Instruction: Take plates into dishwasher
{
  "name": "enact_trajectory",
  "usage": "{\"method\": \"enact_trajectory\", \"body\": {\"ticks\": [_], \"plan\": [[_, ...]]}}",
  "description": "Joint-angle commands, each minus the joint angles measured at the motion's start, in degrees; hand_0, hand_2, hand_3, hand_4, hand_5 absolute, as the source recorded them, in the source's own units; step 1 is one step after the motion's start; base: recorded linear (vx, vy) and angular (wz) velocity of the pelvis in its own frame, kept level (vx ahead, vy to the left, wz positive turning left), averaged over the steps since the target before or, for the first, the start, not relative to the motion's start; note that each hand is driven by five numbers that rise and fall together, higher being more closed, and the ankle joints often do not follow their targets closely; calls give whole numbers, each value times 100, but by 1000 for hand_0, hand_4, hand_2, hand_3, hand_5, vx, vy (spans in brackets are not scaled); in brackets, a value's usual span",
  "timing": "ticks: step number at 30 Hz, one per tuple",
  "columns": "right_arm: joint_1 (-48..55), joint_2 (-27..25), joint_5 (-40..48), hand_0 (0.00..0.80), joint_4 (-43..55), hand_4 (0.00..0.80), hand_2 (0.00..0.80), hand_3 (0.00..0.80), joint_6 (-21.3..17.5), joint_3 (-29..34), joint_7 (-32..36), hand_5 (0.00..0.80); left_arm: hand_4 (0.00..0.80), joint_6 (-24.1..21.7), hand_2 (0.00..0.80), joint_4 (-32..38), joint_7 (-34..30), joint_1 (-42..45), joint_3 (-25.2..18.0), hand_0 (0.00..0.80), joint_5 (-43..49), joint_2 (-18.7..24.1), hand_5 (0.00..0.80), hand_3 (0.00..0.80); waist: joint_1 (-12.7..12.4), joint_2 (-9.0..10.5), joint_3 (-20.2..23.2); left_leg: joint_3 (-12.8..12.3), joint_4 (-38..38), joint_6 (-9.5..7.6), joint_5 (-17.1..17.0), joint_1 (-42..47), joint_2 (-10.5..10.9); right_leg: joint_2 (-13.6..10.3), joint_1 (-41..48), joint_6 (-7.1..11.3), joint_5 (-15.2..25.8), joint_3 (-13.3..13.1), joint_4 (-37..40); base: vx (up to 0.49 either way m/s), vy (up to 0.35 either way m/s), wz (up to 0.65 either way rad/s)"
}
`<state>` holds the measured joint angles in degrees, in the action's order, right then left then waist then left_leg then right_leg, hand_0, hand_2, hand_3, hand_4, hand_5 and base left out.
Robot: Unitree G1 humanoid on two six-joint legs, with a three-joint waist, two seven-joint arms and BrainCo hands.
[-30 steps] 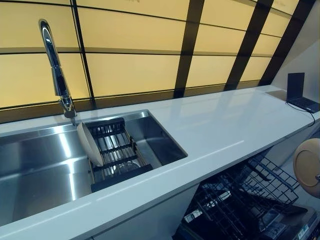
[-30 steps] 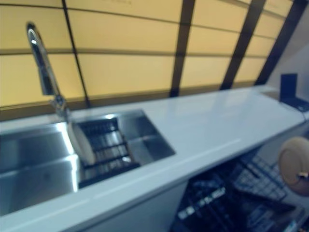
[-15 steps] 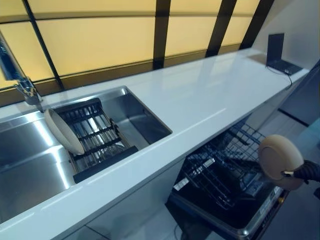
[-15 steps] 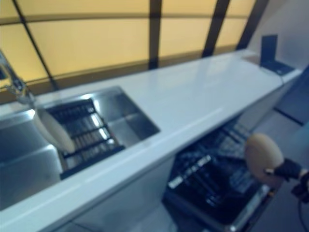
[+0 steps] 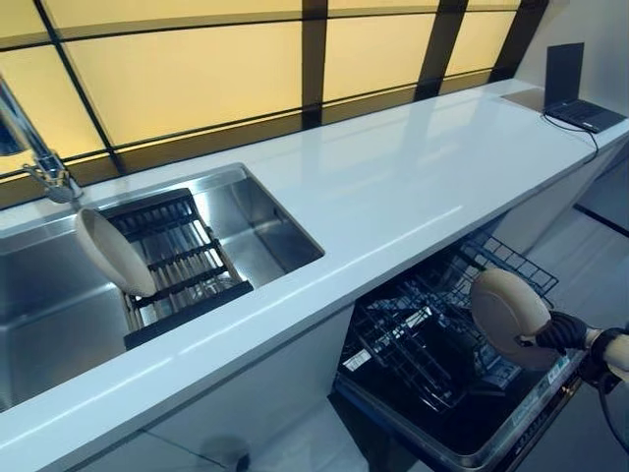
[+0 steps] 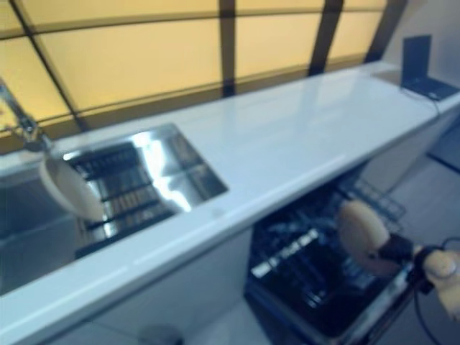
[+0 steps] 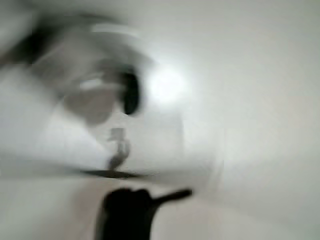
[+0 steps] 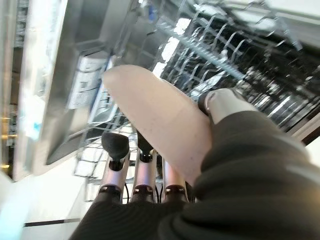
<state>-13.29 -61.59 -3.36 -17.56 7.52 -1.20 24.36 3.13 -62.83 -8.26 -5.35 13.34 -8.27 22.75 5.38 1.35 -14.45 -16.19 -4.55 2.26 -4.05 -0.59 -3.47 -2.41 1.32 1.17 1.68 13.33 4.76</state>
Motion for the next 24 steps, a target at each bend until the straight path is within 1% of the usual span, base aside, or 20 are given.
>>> {"method": "enact_trajectory", "body": {"ticks": [1,5,14,20,24], "plan": [[-396,-66,-220,800,152,800,800,800,-105,-14,-127,800,0,-85,0,-85,116,55,-73,0,-154,19,0,0,-126,-18,16,-24,182,-54,181,-437,288,145,-207,226,-494,16,-693,-36,-60,23],[-638,-9,-218,800,185,800,800,800,2,-191,-67,800,0,-100,0,-22,104,94,-43,0,-177,25,0,0,-156,-99,-97,-15,166,9,107,-498,263,180,-274,183,-528,95,-753,-33,-52,11],[-761,203,-393,800,150,800,800,800,-28,-406,14,800,0,-120,0,65,92,154,-48,0,-238,34,0,0,-210,-137,-205,-57,194,10,91,-515,223,182,-292,161,-556,213,-805,12,-27,7],[-834,363,-553,800,62,800,800,800,-102,-558,-12,800,0,-138,0,233,154,89,-31,0,-490,4,0,0,-236,-173,-289,-84,224,7,107,-544,195,174,-333,140,-589,278,-870,-1,-7,1],[-846,411,-685,800,49,800,800,800,-106,-654,-12,800,0,-113,0,215,206,81,-165,0,-869,-7,0,0,-250,-181,-339,-102,264,12,97,-602,176,173,-359,120,-600,306,-886,-2,-14,3]]}}
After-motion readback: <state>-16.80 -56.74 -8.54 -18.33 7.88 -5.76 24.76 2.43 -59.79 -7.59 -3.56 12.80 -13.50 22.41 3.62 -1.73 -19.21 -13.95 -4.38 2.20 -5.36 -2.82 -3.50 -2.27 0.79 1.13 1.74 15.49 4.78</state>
